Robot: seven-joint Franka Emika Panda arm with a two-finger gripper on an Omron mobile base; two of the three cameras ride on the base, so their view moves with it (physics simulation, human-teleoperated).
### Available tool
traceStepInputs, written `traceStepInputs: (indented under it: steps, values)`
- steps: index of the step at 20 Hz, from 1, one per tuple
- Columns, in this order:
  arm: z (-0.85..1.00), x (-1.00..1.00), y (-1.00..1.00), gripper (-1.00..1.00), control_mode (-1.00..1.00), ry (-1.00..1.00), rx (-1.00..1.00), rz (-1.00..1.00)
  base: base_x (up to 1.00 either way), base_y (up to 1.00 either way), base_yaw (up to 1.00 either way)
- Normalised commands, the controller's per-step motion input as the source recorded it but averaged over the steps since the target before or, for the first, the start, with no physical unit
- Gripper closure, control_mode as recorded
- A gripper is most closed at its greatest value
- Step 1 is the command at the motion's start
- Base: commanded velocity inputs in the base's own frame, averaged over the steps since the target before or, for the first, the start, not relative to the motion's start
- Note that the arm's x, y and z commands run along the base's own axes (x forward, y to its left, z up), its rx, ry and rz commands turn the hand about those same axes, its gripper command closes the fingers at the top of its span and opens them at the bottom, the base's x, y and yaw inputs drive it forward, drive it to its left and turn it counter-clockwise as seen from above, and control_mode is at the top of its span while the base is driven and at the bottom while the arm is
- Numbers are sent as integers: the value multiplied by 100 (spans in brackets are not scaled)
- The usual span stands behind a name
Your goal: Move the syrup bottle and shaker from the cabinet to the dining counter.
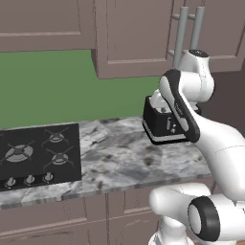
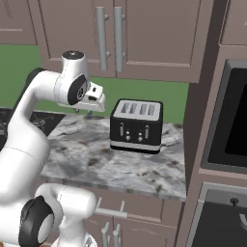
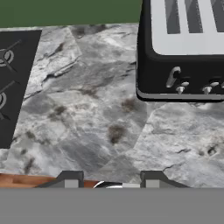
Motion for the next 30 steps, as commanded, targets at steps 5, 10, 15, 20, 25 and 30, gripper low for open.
traceStepInputs:
  steps: [5,10,15,20,25,30]
  values:
    - [-6,-5,-29,-100,-100,-1,1,-1,0,0,0]
    - [25,-49,-44,-100,-100,-30,-4,-6,0,0,0]
    - [65,0,-24,-100,-100,-44,-10,-9,0,0,0]
    - [78,2,-16,-100,-100,-38,-7,-10,0,0,0]
    - [59,2,-23,-100,-100,-8,0,-8,0,0,0]
    - [38,8,-33,-100,-100,0,0,-2,0,0,0]
